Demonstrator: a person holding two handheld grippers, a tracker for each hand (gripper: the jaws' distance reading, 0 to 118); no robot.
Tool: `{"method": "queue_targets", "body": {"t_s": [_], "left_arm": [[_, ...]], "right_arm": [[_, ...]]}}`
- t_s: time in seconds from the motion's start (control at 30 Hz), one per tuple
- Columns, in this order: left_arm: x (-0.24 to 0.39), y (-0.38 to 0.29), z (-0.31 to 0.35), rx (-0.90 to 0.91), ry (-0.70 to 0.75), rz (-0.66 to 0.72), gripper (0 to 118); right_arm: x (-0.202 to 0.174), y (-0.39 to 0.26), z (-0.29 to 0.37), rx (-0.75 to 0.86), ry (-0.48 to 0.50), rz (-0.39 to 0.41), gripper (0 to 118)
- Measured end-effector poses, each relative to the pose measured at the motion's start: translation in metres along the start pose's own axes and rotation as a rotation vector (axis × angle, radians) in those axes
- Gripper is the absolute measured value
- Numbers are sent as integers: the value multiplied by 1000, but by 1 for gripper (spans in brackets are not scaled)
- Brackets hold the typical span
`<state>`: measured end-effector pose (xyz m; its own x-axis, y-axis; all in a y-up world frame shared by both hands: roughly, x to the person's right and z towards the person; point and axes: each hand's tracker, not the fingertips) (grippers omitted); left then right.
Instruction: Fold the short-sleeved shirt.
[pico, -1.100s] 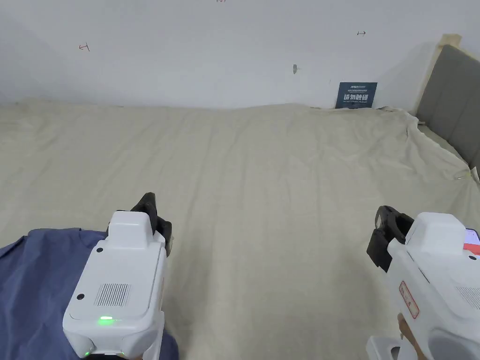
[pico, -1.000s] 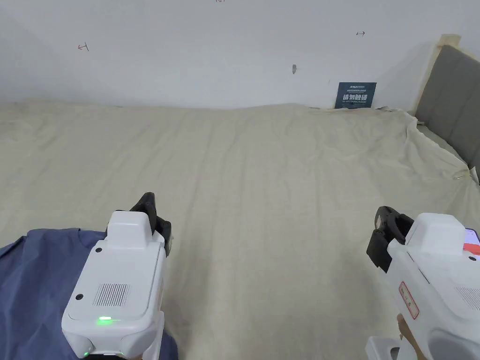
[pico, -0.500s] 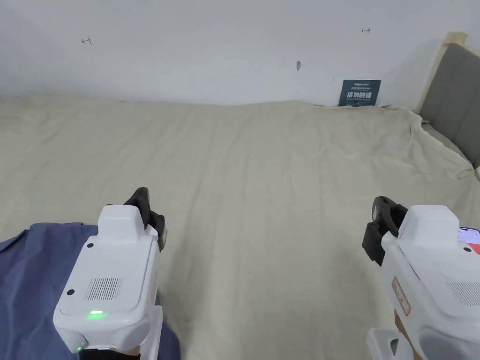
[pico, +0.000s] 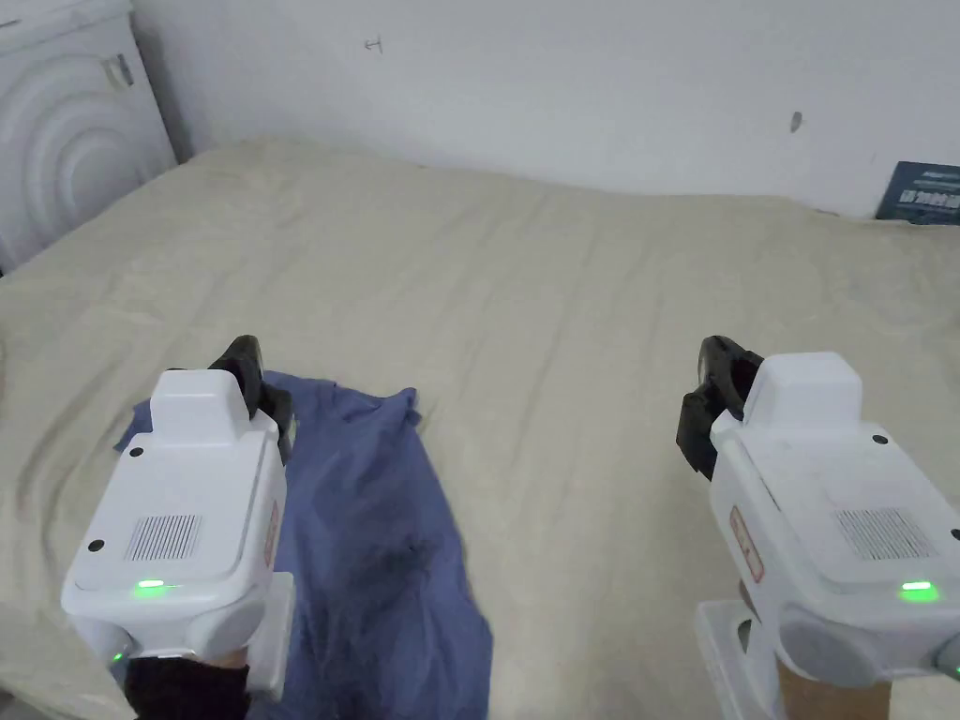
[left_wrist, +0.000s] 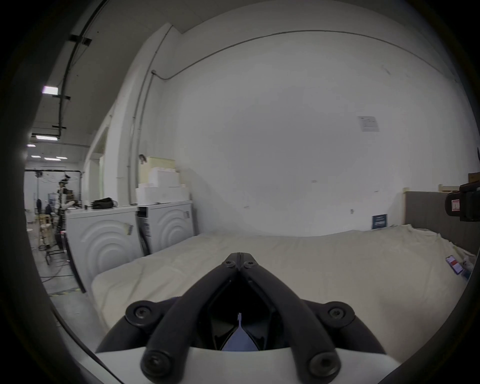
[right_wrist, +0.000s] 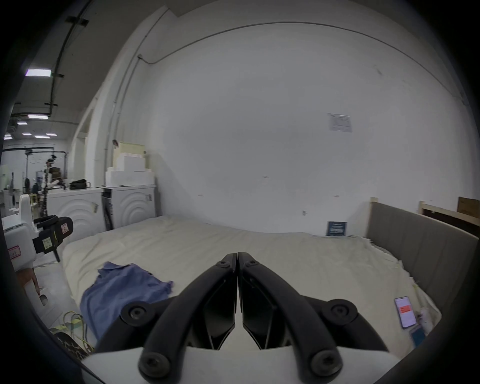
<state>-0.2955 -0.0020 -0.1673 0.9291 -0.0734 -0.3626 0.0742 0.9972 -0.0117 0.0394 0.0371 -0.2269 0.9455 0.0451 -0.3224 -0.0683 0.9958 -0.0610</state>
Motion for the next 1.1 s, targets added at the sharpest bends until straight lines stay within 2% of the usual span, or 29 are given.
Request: {"method": "queue_targets", "body": {"t_s": [0.23, 0.5, 0.7, 0.83, 1.1], "left_arm": [[-74, 5, 34, -2, 176, -39, 0], [-121, -1, 59, -25, 274, -29, 0], [-124, -3, 47, -63, 225, -36, 0], [-115, -7, 24, -129, 143, 19, 0], [-90, -29, -37, -259, 74, 94, 0]], "right_arm": [[-61, 1, -19, 1, 163, -13, 1], [-97, -1, -19, -1, 244, -15, 1], [-92, -2, -18, -7, 245, -6, 1], [-79, -3, -17, -15, 222, 5, 1], [-51, -9, -17, -35, 147, -4, 1]]}}
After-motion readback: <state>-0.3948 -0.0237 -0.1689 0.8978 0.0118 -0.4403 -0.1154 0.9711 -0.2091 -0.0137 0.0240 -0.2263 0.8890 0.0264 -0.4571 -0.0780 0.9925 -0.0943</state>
